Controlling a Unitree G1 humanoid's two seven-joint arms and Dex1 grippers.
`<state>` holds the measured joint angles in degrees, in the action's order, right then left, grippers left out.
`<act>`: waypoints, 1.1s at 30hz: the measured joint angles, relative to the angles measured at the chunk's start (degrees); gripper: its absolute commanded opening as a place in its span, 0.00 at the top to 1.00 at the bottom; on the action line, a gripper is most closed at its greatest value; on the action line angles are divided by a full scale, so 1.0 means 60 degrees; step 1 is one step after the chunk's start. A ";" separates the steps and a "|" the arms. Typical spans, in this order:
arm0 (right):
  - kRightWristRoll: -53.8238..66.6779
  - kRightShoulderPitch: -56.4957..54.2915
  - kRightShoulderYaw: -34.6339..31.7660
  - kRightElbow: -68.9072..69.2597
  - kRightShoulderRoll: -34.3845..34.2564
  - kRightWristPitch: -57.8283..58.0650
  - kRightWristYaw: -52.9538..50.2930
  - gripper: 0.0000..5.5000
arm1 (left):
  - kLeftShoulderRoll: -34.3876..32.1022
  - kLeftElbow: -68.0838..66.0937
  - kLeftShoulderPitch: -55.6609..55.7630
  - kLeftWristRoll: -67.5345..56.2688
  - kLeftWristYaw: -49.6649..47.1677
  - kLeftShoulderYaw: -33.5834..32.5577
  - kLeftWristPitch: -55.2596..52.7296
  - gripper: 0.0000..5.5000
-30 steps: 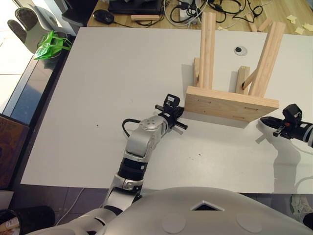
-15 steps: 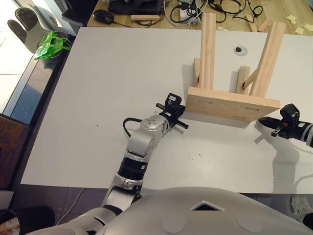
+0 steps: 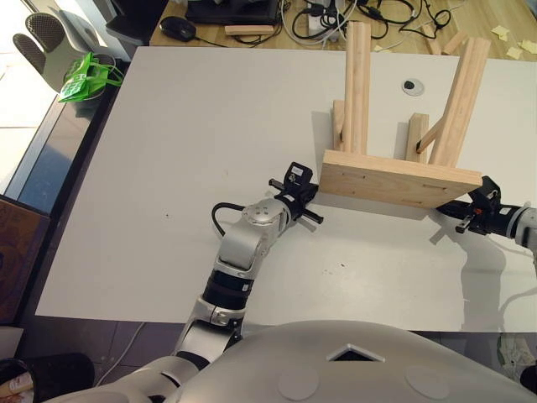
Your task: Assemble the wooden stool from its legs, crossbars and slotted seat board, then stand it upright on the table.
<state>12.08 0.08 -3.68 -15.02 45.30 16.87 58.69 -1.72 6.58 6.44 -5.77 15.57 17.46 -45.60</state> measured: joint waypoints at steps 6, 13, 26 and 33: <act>0.0000 -0.0025 -0.0008 -0.0006 -0.0103 -0.0043 -0.0171 1.00 | -0.0023 0.0023 0.0000 -0.0020 0.0008 -0.0010 -0.0064 1.00; 0.0167 -0.0019 -0.0063 0.0076 -0.0235 0.0188 -0.0121 1.00 | -0.0084 0.0039 0.0000 -0.0066 0.0009 -0.0113 -0.0074 1.00; 0.0254 0.0011 -0.0062 0.0082 -0.0247 0.0166 0.0077 1.00 | -0.0107 0.0056 0.0000 -0.0070 0.0018 -0.0221 -0.0089 1.00; 0.0362 0.0000 -0.0223 -0.0089 -0.0251 0.0058 0.0086 1.00 | -0.0104 0.0056 0.0001 -0.0089 0.0084 -0.0161 -0.0089 1.00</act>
<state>14.25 0.08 -5.02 -15.55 43.80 17.21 59.21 -2.34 6.91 6.45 -6.30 16.07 16.49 -46.13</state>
